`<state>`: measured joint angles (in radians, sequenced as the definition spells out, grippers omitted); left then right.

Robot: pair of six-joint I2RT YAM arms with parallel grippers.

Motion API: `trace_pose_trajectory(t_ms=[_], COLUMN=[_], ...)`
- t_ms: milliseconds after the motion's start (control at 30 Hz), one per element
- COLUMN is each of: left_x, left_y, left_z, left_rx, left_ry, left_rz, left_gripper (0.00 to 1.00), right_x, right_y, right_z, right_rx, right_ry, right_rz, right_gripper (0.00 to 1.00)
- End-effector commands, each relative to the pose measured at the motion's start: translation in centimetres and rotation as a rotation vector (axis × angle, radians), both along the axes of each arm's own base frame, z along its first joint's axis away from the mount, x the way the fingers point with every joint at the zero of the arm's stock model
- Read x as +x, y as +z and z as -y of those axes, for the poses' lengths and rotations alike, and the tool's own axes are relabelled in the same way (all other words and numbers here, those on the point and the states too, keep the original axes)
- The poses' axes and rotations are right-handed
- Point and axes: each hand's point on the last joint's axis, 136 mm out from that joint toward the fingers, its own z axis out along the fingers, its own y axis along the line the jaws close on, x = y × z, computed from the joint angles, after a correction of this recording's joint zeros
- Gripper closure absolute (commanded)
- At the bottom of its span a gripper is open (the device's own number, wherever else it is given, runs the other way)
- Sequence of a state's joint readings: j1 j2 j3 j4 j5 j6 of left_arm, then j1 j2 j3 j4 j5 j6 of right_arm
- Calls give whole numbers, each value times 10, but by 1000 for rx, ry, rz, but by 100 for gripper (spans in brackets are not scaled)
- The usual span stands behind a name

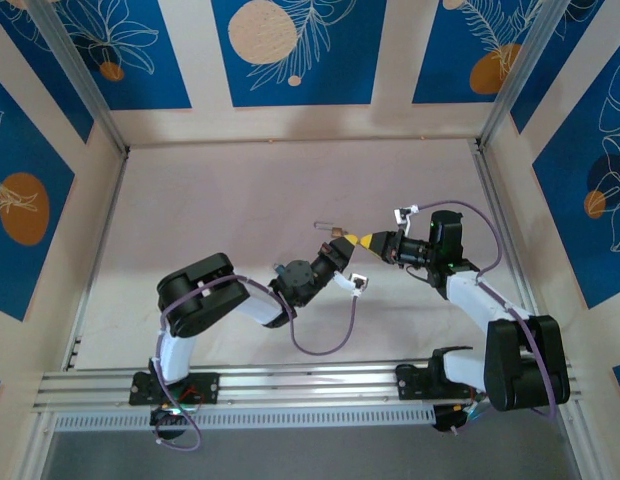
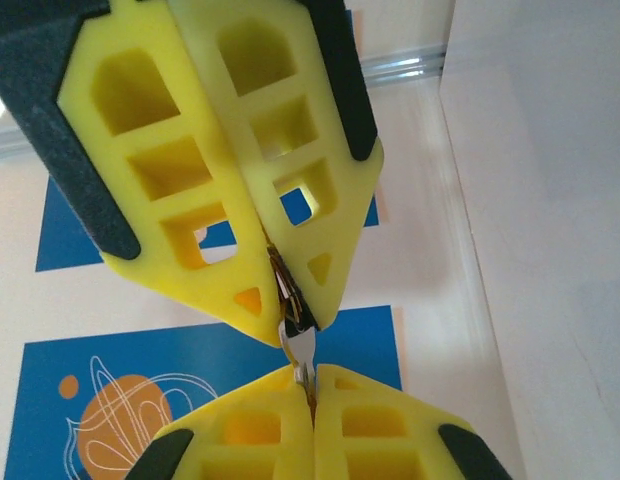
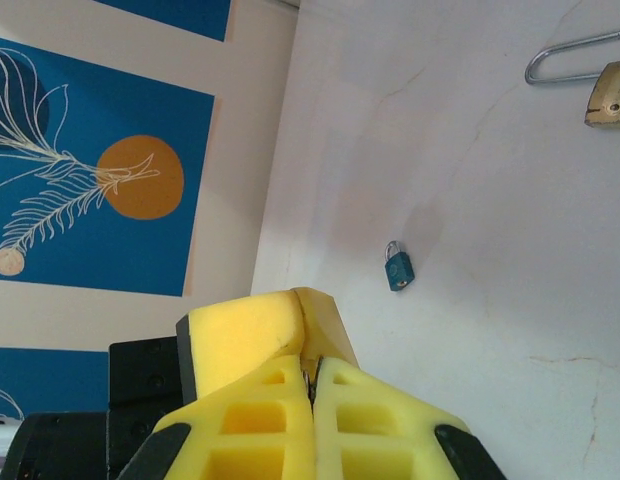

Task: Unlock with the key

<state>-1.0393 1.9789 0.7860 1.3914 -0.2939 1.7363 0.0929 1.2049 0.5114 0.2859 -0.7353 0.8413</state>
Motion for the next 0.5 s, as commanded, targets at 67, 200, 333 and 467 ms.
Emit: trace_pose_trajectory(t_ms=[67, 200, 333, 467], left_x=[-5, -5, -7, -8], left_y=[3, 2, -2, -4], left_z=[5, 6, 6, 7], left_rx=[-15, -9, 8, 17], left_ry=[-14, -14, -27, -34], left_rz=[9, 10, 14, 19], left_gripper=[100, 100, 100, 100], right_x=[-2, -1, 2, 4], right_y=[10, 8, 16, 17], right_z=[-5, -2, 2, 4], right_rx=[-6, 8, 53, 86], right_ry=[23, 10, 3, 14], right_rz=[38, 14, 8, -10], right_gripper=[100, 85, 70, 66])
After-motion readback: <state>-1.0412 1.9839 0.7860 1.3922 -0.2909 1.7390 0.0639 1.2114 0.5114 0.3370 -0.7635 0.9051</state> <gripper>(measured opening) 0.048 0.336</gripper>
